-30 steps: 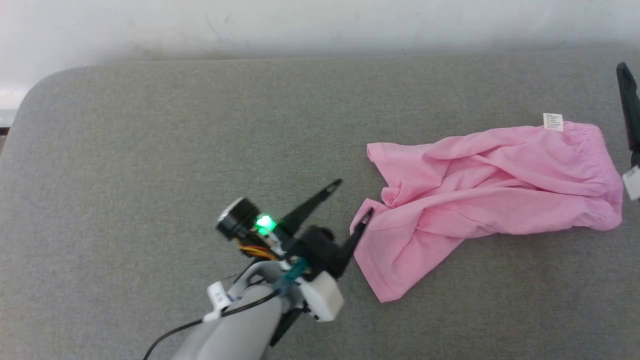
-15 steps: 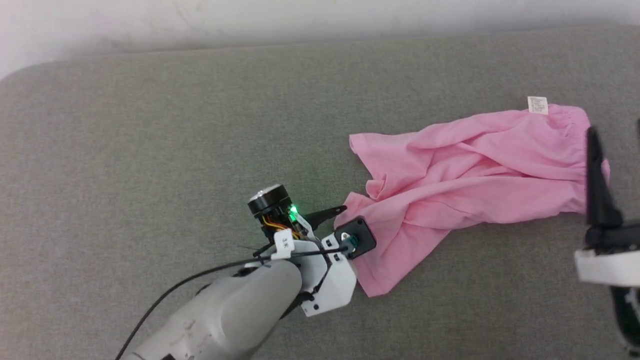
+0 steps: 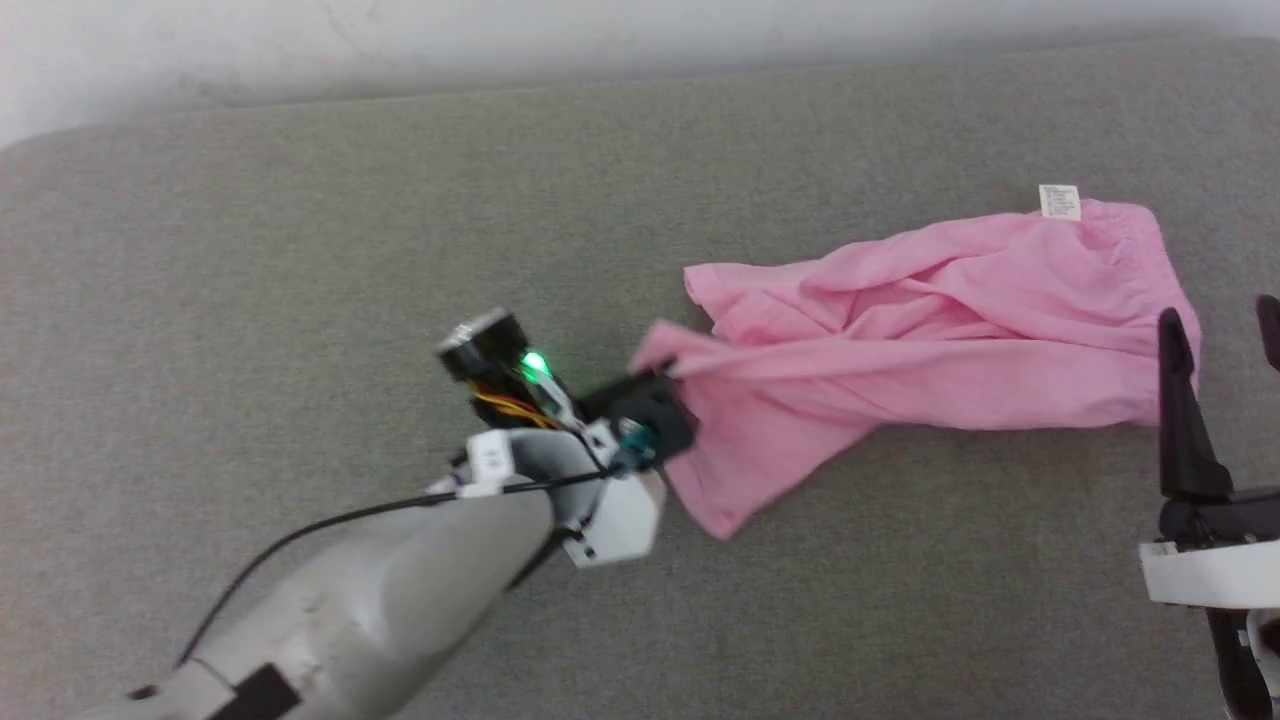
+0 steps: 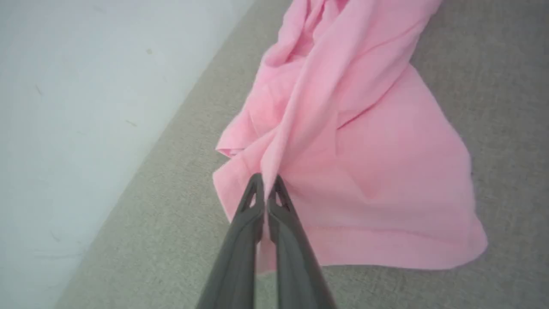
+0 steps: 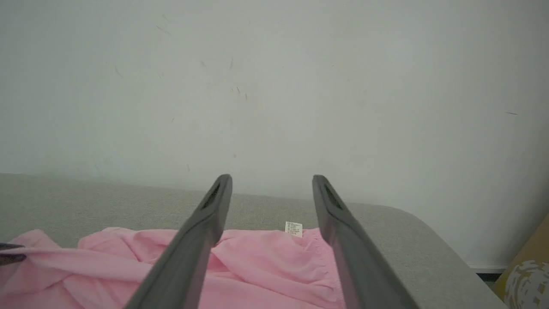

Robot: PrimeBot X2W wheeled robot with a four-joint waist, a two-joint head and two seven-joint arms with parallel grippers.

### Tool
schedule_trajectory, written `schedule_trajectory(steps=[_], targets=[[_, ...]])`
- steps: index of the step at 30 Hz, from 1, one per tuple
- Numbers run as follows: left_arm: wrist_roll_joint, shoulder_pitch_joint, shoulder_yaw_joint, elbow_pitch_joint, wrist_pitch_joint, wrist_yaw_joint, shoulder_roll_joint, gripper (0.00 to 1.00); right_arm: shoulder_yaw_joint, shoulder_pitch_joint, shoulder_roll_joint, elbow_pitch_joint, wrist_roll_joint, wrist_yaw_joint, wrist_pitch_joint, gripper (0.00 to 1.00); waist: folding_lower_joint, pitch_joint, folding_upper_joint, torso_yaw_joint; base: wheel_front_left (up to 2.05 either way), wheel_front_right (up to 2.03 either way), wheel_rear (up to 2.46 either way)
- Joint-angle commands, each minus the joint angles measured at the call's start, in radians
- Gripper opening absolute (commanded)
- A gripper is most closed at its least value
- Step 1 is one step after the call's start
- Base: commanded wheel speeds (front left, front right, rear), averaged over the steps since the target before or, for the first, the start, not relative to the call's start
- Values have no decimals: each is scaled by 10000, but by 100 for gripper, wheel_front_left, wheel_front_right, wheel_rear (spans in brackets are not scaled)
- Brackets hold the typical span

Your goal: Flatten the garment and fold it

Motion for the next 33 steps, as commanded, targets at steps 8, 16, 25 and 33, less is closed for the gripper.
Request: schedule_trajectory(steps=[8,16,25,33], targets=[[225,779,1235,-2493,-190,2014,2436,0,-190,590,166,77,-114,-21,-46,100,-1,-708,0,912,0,0,0],[-704,3487,1300,-3718,280,3055,3593,0,-59,796,240,363,-130,-21,-50,100,-1,-873,0,1184,0,0,0],[-1897,5520,950,-3606,477,3224,3487,0,-178,1064,269,696,-139,-21,-51,100,-1,-983,0,1389,0,0,0],[-2473,5488,1414,-3960,-238,3167,3317,100,-266,1164,304,878,-197,-21,-52,100,-1,-1231,0,1612,0,0,0]])
